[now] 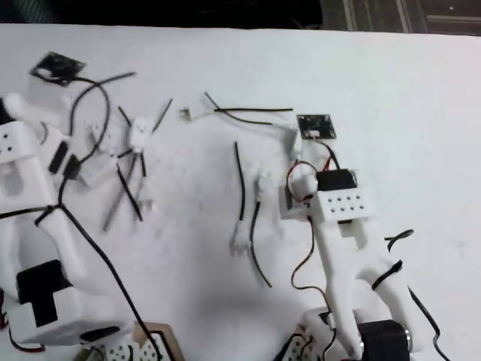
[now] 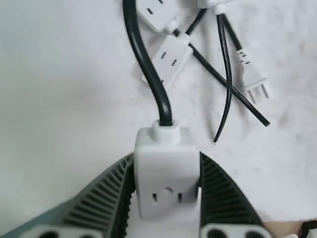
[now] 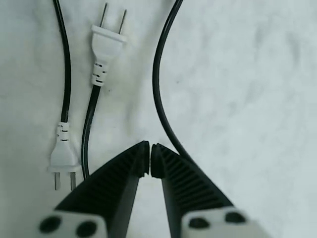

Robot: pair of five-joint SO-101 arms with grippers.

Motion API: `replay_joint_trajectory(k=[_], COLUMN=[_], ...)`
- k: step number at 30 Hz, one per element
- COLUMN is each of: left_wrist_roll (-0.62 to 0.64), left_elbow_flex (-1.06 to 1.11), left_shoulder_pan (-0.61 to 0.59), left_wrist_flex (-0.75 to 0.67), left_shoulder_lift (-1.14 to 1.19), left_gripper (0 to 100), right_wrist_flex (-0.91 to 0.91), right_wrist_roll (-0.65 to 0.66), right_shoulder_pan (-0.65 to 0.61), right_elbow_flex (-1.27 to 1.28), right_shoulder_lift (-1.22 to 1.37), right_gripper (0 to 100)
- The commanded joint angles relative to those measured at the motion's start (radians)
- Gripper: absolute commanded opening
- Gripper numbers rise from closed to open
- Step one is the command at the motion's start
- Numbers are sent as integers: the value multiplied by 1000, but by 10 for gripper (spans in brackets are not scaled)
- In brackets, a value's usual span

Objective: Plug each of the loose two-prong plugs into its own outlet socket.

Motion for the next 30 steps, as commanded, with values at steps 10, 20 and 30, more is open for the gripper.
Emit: replay_joint_trajectory(k=[10,20,30], left_wrist_roll=[57,253,265], left_elbow_flex=[189,703,726], left_shoulder_pan=[354,717,694], left_wrist_flex=[6,-384,-491], left_shoulder_lift=[-143,-147,-142], left_gripper=[55,157,249], right_wrist_flex=[-4,-4,-4], right_wrist_roll=[6,6,6], right_shoulder_pan=[21,87,91], right_elbow_flex=[-3,52,52], right_shoulder_lift=[-102,-249,-255], right_gripper=[18,18,18])
